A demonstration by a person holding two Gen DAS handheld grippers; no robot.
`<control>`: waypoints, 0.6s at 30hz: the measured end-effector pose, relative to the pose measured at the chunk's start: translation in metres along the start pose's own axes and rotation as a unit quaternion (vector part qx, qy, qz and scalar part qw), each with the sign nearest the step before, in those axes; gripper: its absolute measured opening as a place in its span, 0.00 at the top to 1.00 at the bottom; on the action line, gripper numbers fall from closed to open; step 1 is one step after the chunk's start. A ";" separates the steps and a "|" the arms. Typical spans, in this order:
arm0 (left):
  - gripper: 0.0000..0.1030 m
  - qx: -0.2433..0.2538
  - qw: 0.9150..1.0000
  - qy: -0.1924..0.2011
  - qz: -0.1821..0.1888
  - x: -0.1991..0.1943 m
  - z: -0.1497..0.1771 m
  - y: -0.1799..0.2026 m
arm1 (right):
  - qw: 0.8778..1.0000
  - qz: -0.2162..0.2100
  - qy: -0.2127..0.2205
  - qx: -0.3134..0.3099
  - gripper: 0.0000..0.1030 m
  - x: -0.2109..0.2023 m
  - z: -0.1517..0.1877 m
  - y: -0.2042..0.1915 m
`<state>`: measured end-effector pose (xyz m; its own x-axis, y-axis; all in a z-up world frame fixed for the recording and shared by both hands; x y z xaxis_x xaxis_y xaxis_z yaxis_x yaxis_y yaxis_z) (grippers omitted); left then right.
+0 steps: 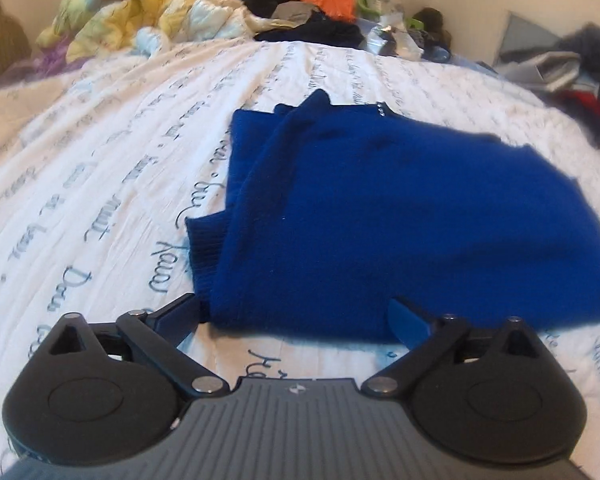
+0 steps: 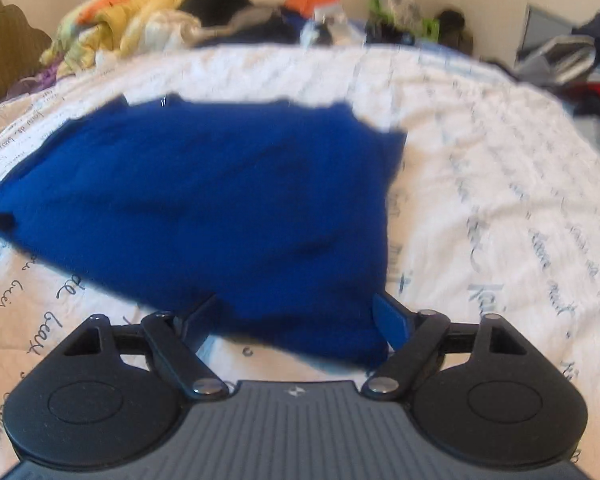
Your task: Fold small clothes
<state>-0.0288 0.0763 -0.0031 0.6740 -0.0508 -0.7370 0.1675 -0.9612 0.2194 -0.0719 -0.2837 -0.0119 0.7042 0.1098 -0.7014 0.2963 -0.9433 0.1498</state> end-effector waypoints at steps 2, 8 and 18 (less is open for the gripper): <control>0.05 -0.069 0.998 -0.009 0.006 -0.009 -0.002 -0.017 | 0.999 0.006 0.040 0.006 0.18 -0.019 -0.010 -0.001; 0.00 -0.239 0.971 0.012 0.014 -0.021 -0.001 -0.039 | 0.998 -0.043 -0.018 -0.030 0.12 0.014 -0.015 -0.029; 0.01 -0.435 0.886 -0.039 0.155 0.002 -0.012 -0.042 | 0.997 -0.062 0.042 -0.010 0.07 -0.018 -0.033 -0.029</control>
<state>-0.0259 0.1200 -0.0062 0.7386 -0.3272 -0.5894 0.4971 -0.3262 0.8040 -0.0723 -0.2484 0.0192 0.7121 0.2520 -0.6553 0.3967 -0.9145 0.0793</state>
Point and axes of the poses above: each gripper's, at about its wrist camera, not at the fingertips, and x roughly the way its jaws point, y to its right, z to its underside, the point moved 3 cm from there along x, roughly the way its jaws point, and after that the axes turned 11 degrees about -x, right-handed, at the moved point
